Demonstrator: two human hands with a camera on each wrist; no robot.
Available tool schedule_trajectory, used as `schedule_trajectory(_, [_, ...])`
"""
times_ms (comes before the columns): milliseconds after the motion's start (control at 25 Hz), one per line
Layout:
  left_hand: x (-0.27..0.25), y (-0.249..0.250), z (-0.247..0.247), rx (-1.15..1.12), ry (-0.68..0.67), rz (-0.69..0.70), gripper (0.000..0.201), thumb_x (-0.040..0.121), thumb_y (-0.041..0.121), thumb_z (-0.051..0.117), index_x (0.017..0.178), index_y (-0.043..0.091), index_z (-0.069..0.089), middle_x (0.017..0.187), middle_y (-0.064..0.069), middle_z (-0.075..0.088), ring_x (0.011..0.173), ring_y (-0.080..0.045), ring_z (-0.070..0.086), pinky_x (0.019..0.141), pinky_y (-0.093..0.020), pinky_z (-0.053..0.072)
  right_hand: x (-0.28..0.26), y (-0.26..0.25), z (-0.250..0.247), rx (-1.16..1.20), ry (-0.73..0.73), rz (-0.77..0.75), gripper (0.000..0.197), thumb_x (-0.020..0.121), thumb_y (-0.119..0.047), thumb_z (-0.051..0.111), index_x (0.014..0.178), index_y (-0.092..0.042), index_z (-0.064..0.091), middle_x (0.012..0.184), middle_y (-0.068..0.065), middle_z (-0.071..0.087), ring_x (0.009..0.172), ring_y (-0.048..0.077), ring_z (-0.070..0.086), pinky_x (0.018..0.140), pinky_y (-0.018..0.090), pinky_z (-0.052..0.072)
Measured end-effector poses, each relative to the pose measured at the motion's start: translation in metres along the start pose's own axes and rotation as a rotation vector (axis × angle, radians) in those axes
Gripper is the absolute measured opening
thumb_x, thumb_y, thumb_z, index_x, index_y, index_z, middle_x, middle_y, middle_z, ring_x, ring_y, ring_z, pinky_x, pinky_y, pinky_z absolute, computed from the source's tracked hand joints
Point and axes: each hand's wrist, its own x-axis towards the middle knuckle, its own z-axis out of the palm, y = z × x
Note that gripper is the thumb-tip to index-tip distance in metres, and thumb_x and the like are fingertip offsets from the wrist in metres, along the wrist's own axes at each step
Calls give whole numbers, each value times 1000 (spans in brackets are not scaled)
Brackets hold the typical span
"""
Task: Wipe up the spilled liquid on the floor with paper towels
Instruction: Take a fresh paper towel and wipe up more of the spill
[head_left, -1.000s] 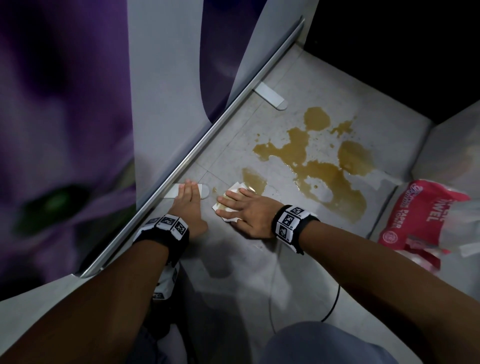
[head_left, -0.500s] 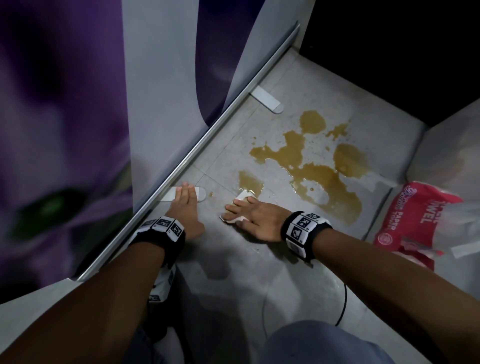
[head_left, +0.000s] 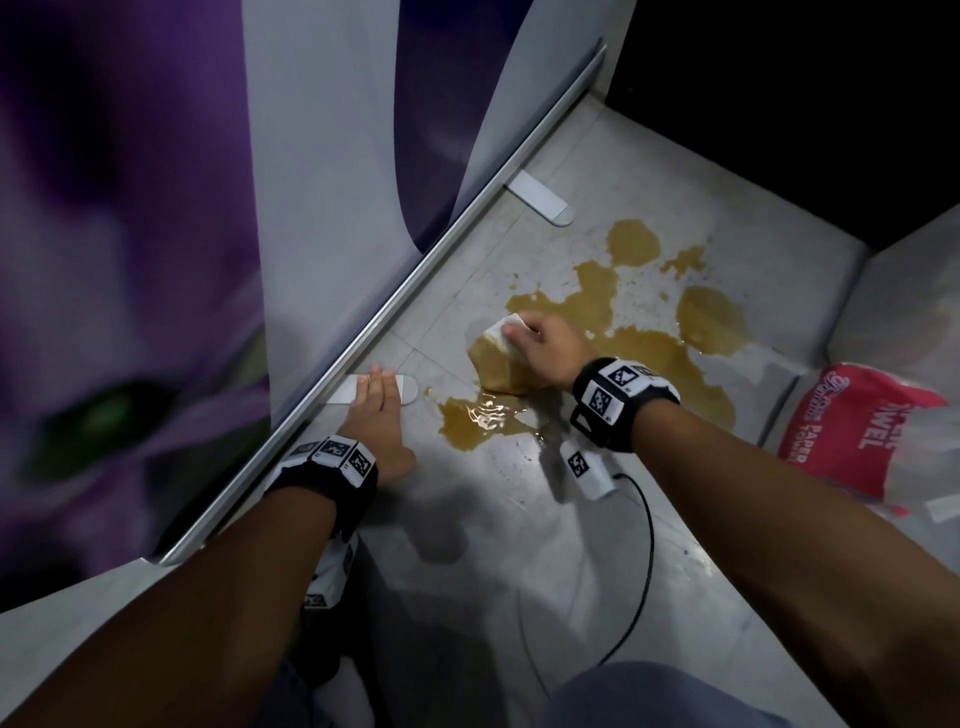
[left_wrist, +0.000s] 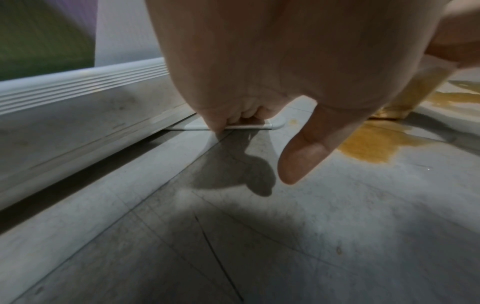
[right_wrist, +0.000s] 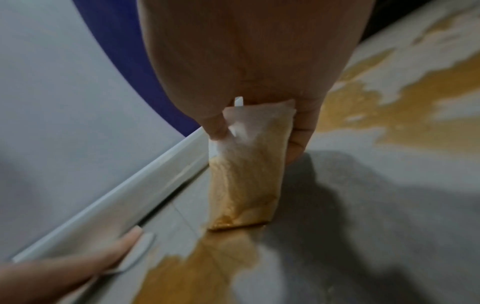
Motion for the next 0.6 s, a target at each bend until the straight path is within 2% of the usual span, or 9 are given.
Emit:
schedule_trajectory(80, [0, 0, 0, -7, -5, -1, 109, 79, 18, 64, 153, 4, -16, 161, -15, -21, 149, -33, -16, 123, -37, 1, 10, 1, -3, -183, 27, -83, 17, 97, -26, 56, 100, -15, 69, 102, 9, 69, 97, 28, 63, 89, 41, 50])
schedule_trajectory(120, [0, 0, 0, -11, -8, -2, 109, 79, 18, 63, 153, 4, -16, 161, -14, -22, 149, -32, -16, 123, -37, 2, 13, -1, -3, -228, 25, -93, 16, 94, -20, 57, 105, -17, 68, 108, 10, 66, 102, 29, 61, 92, 41, 50])
schedule_trajectory(200, [1, 0, 1, -15, -8, -4, 110, 79, 18, 63, 153, 5, -16, 161, -13, -22, 149, -32, -16, 123, -37, 2, 14, -8, -4, -242, 13, -65, 40, 86, -7, 58, 124, -19, 61, 121, 9, 58, 109, 26, 56, 98, 39, 48])
schedule_trajectory(280, [0, 0, 1, -20, -6, -3, 110, 78, 17, 63, 153, 5, -16, 161, -13, -23, 149, -32, -17, 123, -38, 3, 8, -12, -2, -239, 43, -78, 51, 83, -1, 58, 130, -19, 53, 119, 5, 55, 107, 24, 56, 94, 38, 50])
schedule_trajectory(360, [0, 0, 2, -24, -2, -4, 110, 78, 16, 63, 153, 4, -16, 161, -13, -22, 149, -32, -17, 123, -39, 3, -3, -12, 9, -325, 83, -200, 38, 87, -6, 61, 123, -17, 52, 108, 2, 55, 95, 24, 57, 83, 41, 53])
schedule_trajectory(440, [1, -1, 2, -23, -6, 1, 111, 76, 16, 64, 153, 3, -16, 161, -14, -22, 149, -33, -18, 123, -39, 3, -13, -11, 22, -436, 81, -300, 23, 90, -15, 62, 112, -13, 57, 104, 6, 59, 91, 27, 57, 77, 43, 53])
schedule_trajectory(520, [2, -2, 2, -24, -18, 5, 112, 76, 17, 64, 152, 3, -17, 160, -15, -24, 149, -33, -19, 123, -39, 2, -19, -6, 33, -460, 53, -307, 23, 94, -27, 57, 108, -11, 64, 101, 8, 64, 95, 27, 58, 81, 41, 52])
schedule_trajectory(600, [2, -2, 2, -27, -22, 3, 112, 76, 16, 63, 152, 3, -18, 160, -14, -25, 148, -33, -20, 123, -38, 1, -21, -3, 39, -372, 67, -239, 24, 96, -26, 52, 109, -12, 67, 100, 9, 69, 99, 26, 59, 85, 40, 51])
